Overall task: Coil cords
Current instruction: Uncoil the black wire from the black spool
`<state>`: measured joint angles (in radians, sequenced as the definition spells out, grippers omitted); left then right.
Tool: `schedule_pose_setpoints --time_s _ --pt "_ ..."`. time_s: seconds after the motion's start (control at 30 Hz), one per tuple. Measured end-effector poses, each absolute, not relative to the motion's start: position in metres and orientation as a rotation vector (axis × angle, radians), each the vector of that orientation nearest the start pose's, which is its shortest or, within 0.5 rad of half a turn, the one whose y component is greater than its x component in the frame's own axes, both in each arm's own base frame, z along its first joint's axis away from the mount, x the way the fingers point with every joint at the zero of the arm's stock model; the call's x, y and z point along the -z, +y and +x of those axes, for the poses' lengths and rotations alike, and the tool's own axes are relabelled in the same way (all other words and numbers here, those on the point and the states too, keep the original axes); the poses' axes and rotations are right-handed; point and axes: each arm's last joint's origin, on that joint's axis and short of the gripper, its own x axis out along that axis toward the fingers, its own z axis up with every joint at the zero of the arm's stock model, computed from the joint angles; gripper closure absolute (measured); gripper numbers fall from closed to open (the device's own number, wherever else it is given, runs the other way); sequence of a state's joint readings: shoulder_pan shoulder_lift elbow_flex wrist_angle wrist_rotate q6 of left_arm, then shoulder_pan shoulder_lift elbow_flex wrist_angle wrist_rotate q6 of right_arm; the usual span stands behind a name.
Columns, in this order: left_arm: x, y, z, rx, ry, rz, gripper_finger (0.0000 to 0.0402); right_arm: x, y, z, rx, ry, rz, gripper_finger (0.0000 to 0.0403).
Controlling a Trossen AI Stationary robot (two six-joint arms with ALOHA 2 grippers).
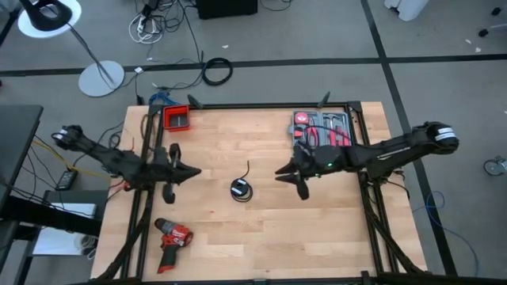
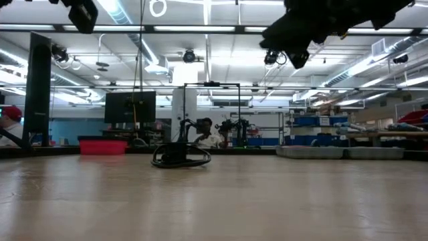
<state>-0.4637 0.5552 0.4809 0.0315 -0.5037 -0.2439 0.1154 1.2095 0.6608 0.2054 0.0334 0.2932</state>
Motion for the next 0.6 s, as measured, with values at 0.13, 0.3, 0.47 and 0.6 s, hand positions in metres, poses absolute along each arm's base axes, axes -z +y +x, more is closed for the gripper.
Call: schedule_pose_setpoints --time_s 0.13,0.3,0.47,0.6 --pt "-0.277 -0.058 0.148 -0.057 0.097 -0.180 0.0400 -0.229 0.030 0.267 -0.021 0.403 0.259 0.0300" --pt "-0.269 -0.068 0.167 -0.069 0.172 -0.142 0.0400 -0.204 0.037 0.280 -0.025 0.473 0.134 0.0300" --pt "-0.268 -0.075 0.182 -0.094 0.214 -0.117 0.0400 -0.184 0.053 0.294 -0.029 0.446 -0.069 0.0300" --pt "-0.265 -0.077 0.190 -0.105 0.239 -0.103 0.0400 -0.175 0.061 0.301 0.038 0.404 -0.262 0.0299"
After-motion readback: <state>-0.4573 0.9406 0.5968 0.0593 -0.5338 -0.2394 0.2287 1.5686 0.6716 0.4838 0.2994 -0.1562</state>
